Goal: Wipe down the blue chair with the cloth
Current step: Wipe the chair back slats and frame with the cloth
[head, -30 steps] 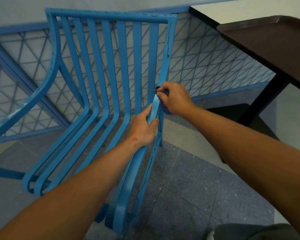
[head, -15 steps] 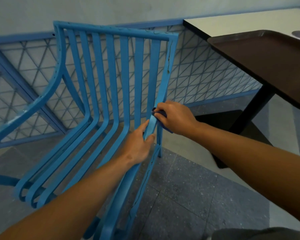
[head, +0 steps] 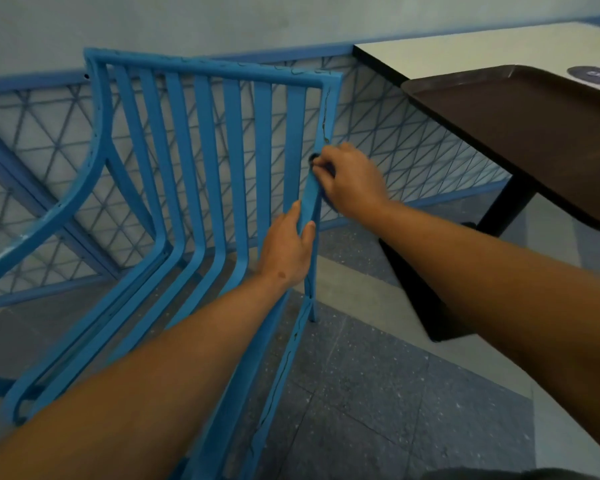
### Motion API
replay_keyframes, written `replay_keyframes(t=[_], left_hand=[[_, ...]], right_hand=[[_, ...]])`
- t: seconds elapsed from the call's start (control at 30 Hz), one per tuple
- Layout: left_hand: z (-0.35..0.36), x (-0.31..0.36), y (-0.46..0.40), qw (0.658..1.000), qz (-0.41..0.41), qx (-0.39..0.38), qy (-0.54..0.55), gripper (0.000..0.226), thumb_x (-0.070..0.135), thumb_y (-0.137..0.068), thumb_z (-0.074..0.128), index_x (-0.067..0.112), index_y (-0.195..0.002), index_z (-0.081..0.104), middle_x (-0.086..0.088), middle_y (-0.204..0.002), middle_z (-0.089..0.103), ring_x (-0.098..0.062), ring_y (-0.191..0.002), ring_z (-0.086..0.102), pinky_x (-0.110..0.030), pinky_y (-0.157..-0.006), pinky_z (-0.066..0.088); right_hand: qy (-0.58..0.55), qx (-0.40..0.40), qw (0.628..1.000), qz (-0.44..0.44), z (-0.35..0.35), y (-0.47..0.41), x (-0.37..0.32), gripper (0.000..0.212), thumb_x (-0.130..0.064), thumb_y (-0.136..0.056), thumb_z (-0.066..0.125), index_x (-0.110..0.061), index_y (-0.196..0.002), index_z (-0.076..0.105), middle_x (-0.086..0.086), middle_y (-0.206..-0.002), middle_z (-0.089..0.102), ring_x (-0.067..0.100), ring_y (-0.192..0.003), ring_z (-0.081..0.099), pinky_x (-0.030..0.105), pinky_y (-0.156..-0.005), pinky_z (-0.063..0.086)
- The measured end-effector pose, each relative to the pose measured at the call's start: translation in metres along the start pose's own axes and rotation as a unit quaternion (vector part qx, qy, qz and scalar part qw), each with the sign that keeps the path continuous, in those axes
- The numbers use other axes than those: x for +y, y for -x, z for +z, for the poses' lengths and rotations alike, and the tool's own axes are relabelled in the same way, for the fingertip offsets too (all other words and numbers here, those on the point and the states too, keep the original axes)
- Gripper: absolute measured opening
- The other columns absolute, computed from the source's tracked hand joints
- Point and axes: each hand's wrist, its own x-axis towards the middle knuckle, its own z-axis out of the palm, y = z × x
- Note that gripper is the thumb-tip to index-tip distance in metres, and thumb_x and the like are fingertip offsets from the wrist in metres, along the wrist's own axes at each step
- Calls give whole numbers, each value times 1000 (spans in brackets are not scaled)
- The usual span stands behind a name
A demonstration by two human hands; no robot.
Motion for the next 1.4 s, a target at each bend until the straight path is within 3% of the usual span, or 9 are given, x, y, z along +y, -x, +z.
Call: replay_keyframes(t=[0.27, 0.43, 0.53, 0.67, 0.77, 0.83, 1.03, 1.3, 1.4], left_hand=[[1, -9, -3, 999, 28, 6, 45, 49, 51, -100, 42, 31, -144, 48, 4, -113, 66, -15, -100, 64, -44, -88, 56], [3, -11, -2, 998, 15, -2, 61, 56, 56, -98, 40, 31, -148, 45, 8, -121, 65, -12, -109, 63, -41, -95, 55], [3, -10, -3, 998, 24, 9, 61, 52, 52, -100, 42, 31, -146, 46, 6, -121, 65, -13, -110, 63, -42, -95, 55], [4, -10, -2, 998, 17, 13, 59, 50, 54, -98, 41, 35, -145, 47, 4, -109, 66, -16, -96, 64, -44, -85, 57], [4, -12, -4, 998, 15, 13, 65, 51, 54, -98, 42, 35, -144, 48, -1, -104, 67, -19, -91, 64, -41, -82, 57], [3, -13, -3, 997, 18, 13, 73, 45, 50, -100, 44, 35, -142, 51, -1, -100, 67, -18, -86, 63, -40, -79, 55], [-1, -7, 2, 995, 25, 18, 99, 40, 38, -103, 49, 30, -142, 53, 8, -118, 67, -8, -107, 63, -35, -96, 55], [0, -8, 2, 996, 27, 18, 85, 46, 44, -102, 47, 31, -146, 50, 10, -122, 66, -6, -111, 62, -36, -99, 53], [0, -8, 2, 996, 31, 15, 87, 42, 42, -103, 47, 31, -143, 52, 10, -111, 68, -8, -100, 64, -38, -90, 57]], right_hand=[[79, -110, 979, -153, -17, -2, 6, 24, -43, -99, 55, -25, -110, 67, 1, -108, 65, 23, -98, 63, 31, -72, 41], [82, -5, 992, -92, -48, -52, 10, 26, -40, -97, 57, -23, -110, 71, 4, -110, 67, 27, -102, 63, 39, -78, 49], [20, 38, 998, -43, -16, -22, 5, 21, -38, -98, 56, -21, -101, 69, 2, -101, 66, 25, -93, 63, 34, -71, 44], [2, -8, 998, -61, 2, 14, 7, 23, -41, -98, 58, -23, -106, 71, -1, -104, 69, 22, -96, 65, 35, -75, 52], [70, -57, 988, -127, -18, -1, 7, 27, -42, -99, 57, -22, -108, 71, 1, -107, 70, 23, -97, 66, 32, -72, 47], [103, -53, 982, -150, -36, -23, 6, 28, -43, -99, 55, -22, -110, 71, 3, -108, 70, 25, -98, 65, 38, -75, 51], [75, 60, 994, -51, -50, -55, -3, 28, -41, -97, 56, -21, -108, 72, 5, -111, 69, 27, -100, 64, 40, -78, 50], [135, -78, 975, -157, -44, -30, 3, 26, -40, -100, 56, -21, -111, 71, 4, -108, 69, 27, -98, 65, 41, -75, 52], [146, -28, 978, -147, -66, -57, 5, 29, -42, -100, 55, -21, -114, 71, 7, -112, 68, 30, -102, 64, 41, -79, 51]])
